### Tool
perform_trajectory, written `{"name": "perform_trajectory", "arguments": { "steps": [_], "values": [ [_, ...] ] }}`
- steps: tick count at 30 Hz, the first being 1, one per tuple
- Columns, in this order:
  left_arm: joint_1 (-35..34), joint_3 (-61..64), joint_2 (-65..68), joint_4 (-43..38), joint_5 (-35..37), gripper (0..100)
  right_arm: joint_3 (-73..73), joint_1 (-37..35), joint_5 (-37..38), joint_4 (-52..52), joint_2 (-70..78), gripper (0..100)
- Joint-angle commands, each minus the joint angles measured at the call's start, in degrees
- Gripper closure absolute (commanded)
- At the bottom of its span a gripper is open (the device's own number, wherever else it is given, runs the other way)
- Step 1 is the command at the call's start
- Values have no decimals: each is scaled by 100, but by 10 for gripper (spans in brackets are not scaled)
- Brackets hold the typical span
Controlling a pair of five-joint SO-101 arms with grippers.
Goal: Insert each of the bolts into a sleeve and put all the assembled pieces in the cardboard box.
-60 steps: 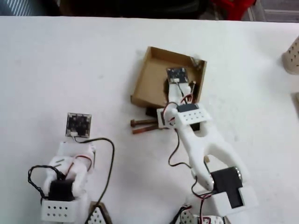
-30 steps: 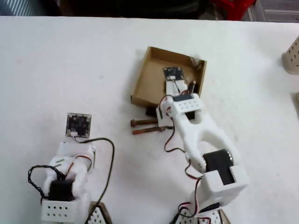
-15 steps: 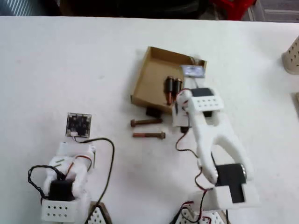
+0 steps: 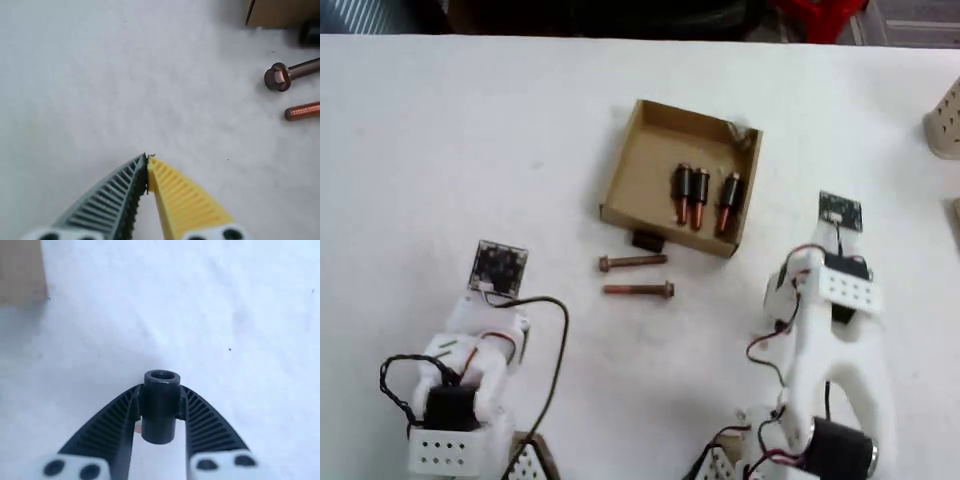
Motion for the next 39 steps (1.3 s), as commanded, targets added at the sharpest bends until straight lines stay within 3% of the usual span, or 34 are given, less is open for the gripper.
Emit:
{"name": "perform_trajectory", "arguments": {
  "steps": [1,4,11,16,24,31,36,39],
  "values": [
    [40,-202,-110,-255,-255,972,396,321,396,-163,-664,981],
    [-13,-281,-110,-255,-615,972,738,444,571,-251,-1051,981],
    [22,-826,-66,141,-607,972,1301,470,870,-277,-1710,981],
    [40,-1741,1121,149,-598,972,1442,470,949,-277,-1938,981],
    [1086,-3552,4488,193,-607,972,1503,734,985,-409,-1938,981],
    [2176,-4589,6132,193,-668,971,1662,1007,993,-655,-1965,981],
    [2721,-5081,7108,185,-1653,889,1688,998,993,-725,-1965,981],
    [2941,-5301,7530,149,-1873,877,1688,998,993,-725,-1965,981]
  ]
}}
